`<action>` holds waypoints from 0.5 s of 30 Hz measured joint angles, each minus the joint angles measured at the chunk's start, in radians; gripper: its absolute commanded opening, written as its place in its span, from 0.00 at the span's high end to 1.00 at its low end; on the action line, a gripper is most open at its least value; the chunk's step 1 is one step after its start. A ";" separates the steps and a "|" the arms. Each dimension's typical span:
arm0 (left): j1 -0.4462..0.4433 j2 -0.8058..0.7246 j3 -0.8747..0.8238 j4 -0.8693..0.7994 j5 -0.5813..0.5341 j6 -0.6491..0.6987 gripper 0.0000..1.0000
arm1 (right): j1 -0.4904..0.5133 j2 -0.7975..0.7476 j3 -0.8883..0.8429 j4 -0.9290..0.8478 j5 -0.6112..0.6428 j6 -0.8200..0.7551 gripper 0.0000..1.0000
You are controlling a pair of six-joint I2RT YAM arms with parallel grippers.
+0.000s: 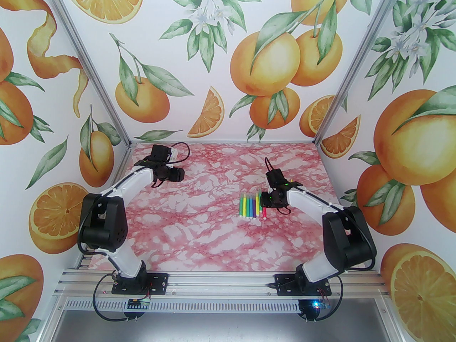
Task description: Open the pen caps
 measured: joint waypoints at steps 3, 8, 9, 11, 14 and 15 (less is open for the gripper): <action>-0.002 -0.025 -0.029 0.037 0.068 -0.026 0.40 | 0.000 0.000 -0.008 0.000 -0.011 0.002 0.63; -0.002 -0.057 -0.055 0.094 0.168 -0.069 0.39 | 0.000 0.000 -0.018 0.000 -0.031 0.008 0.63; -0.002 -0.063 -0.057 0.103 0.184 -0.075 0.39 | 0.000 0.000 -0.021 0.000 -0.035 0.010 0.64; -0.002 -0.072 -0.059 0.116 0.209 -0.084 0.39 | 0.000 0.000 -0.026 0.000 -0.041 0.011 0.64; -0.002 -0.079 -0.059 0.137 0.236 -0.098 0.39 | 0.000 0.000 -0.026 -0.001 -0.050 0.015 0.64; -0.002 -0.080 -0.059 0.145 0.243 -0.100 0.39 | 0.000 0.000 -0.026 -0.001 -0.055 0.016 0.64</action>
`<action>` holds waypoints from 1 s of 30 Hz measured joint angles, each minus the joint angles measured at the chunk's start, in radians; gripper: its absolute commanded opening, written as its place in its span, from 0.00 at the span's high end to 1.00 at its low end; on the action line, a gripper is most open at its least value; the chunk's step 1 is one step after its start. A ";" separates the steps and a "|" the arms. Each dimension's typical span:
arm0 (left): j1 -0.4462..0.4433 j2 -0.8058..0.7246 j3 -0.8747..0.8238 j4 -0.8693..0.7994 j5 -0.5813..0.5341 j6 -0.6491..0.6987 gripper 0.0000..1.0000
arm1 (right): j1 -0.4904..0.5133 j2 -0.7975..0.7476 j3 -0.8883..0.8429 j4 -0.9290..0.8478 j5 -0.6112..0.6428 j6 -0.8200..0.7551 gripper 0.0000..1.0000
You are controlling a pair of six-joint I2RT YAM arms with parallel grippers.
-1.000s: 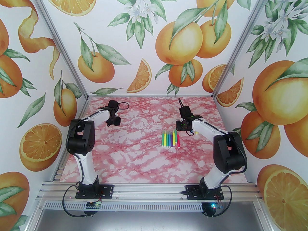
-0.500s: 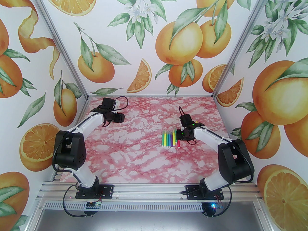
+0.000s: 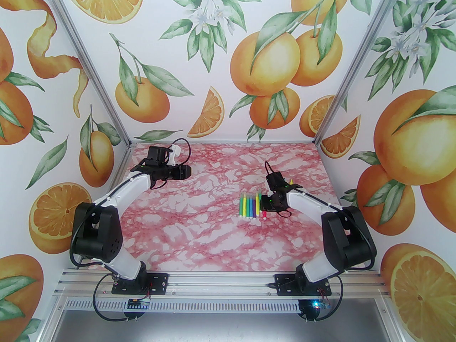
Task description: Open the pen caps
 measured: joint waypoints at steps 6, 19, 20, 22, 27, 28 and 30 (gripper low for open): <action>0.000 -0.005 -0.019 0.034 0.035 -0.011 0.38 | 0.000 0.005 0.000 0.000 -0.010 0.003 0.64; 0.000 -0.015 -0.027 0.059 0.053 -0.026 0.38 | 0.000 0.080 0.026 -0.028 -0.008 0.006 0.67; 0.000 -0.015 -0.027 0.059 0.053 -0.025 0.37 | 0.000 0.090 0.037 -0.040 -0.006 0.006 0.67; 0.000 -0.015 -0.027 0.059 0.054 -0.026 0.38 | 0.000 0.108 0.060 -0.067 -0.002 0.005 0.69; 0.000 -0.015 -0.031 0.061 0.060 -0.026 0.37 | 0.000 0.141 0.103 -0.115 0.008 -0.001 0.70; 0.000 -0.015 -0.032 0.061 0.060 -0.026 0.38 | 0.001 0.142 0.105 -0.119 0.009 -0.001 0.71; 0.000 -0.017 -0.035 0.062 0.059 -0.025 0.38 | 0.003 0.153 0.116 -0.132 0.018 -0.005 0.75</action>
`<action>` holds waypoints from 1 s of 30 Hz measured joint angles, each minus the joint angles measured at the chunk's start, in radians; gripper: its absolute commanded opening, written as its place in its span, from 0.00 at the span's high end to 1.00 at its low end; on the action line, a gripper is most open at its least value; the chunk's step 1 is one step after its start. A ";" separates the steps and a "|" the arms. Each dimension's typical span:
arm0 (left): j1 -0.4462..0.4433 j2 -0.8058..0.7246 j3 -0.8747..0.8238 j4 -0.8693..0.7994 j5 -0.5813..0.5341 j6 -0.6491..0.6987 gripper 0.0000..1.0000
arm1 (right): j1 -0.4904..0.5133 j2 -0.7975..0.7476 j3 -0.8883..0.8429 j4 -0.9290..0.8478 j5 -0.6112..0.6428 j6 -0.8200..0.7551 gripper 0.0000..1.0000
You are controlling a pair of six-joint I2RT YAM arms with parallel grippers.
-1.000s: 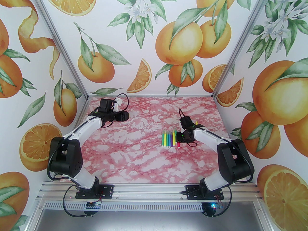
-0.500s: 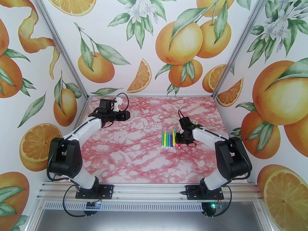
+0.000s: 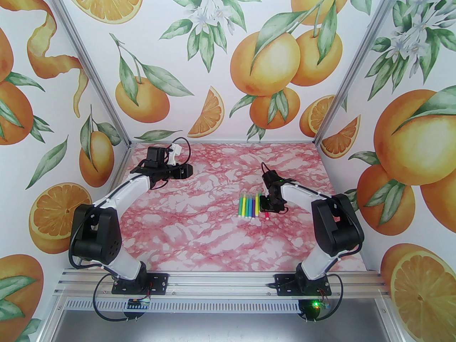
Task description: Open the pen caps
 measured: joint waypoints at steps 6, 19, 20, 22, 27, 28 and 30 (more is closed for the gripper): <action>0.000 -0.026 -0.004 -0.005 -0.010 0.009 0.38 | 0.001 0.020 0.027 -0.031 0.011 -0.004 0.79; 0.001 -0.035 -0.057 0.103 0.113 -0.065 0.36 | 0.003 -0.005 0.028 -0.006 0.019 -0.020 0.89; 0.001 -0.035 -0.061 0.118 0.127 -0.081 0.35 | 0.003 -0.021 0.026 0.003 0.019 -0.023 0.90; 0.001 -0.035 -0.064 0.148 0.153 -0.106 0.33 | 0.003 -0.061 0.019 0.021 0.011 -0.031 0.91; -0.002 -0.035 -0.079 0.229 0.196 -0.163 0.29 | 0.005 -0.174 -0.008 0.092 -0.079 -0.059 0.92; -0.005 -0.035 -0.083 0.242 0.202 -0.177 0.29 | 0.009 -0.190 -0.013 0.106 -0.102 -0.066 0.92; -0.014 -0.031 -0.086 0.265 0.216 -0.198 0.29 | 0.027 -0.212 -0.020 0.133 -0.138 -0.084 0.92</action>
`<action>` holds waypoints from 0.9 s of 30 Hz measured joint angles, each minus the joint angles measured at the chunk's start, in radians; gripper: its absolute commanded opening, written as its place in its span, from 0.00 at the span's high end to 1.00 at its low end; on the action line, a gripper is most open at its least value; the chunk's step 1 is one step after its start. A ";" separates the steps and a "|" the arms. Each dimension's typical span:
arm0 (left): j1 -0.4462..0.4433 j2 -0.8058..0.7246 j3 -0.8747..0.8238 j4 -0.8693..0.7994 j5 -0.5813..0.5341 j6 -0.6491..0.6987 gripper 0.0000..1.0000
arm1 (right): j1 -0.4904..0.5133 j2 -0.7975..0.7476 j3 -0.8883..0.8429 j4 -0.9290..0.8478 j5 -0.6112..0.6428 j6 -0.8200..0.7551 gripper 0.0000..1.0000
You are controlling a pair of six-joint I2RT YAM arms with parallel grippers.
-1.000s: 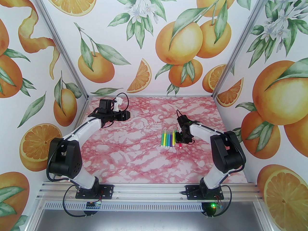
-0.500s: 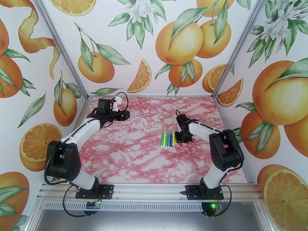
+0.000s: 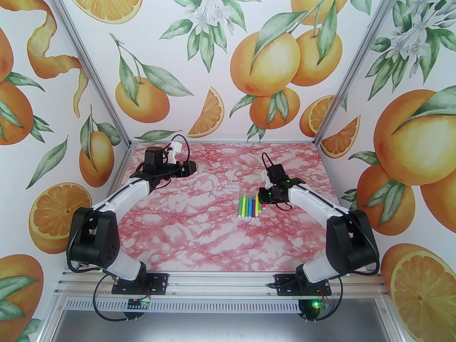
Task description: Open the pen caps
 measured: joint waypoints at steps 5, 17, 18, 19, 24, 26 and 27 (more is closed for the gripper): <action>-0.054 0.027 -0.001 0.072 0.037 -0.062 0.29 | 0.090 -0.019 -0.011 0.067 -0.070 -0.045 0.92; -0.155 0.098 -0.001 0.161 0.086 -0.152 0.33 | 0.203 -0.019 -0.013 0.222 -0.177 -0.056 0.91; -0.158 0.099 -0.001 0.167 0.090 -0.156 0.33 | 0.205 -0.019 -0.013 0.230 -0.182 -0.057 0.91; -0.160 0.101 -0.001 0.175 0.093 -0.161 0.34 | 0.206 -0.019 -0.013 0.237 -0.188 -0.056 0.91; -0.185 0.120 0.002 0.192 0.100 -0.175 0.35 | 0.218 -0.025 -0.013 0.262 -0.203 -0.056 0.91; -0.197 0.130 0.003 0.196 0.101 -0.177 0.35 | 0.224 -0.029 -0.013 0.271 -0.205 -0.056 0.92; -0.203 0.135 0.004 0.196 0.102 -0.177 0.36 | 0.226 -0.031 -0.013 0.274 -0.206 -0.056 0.91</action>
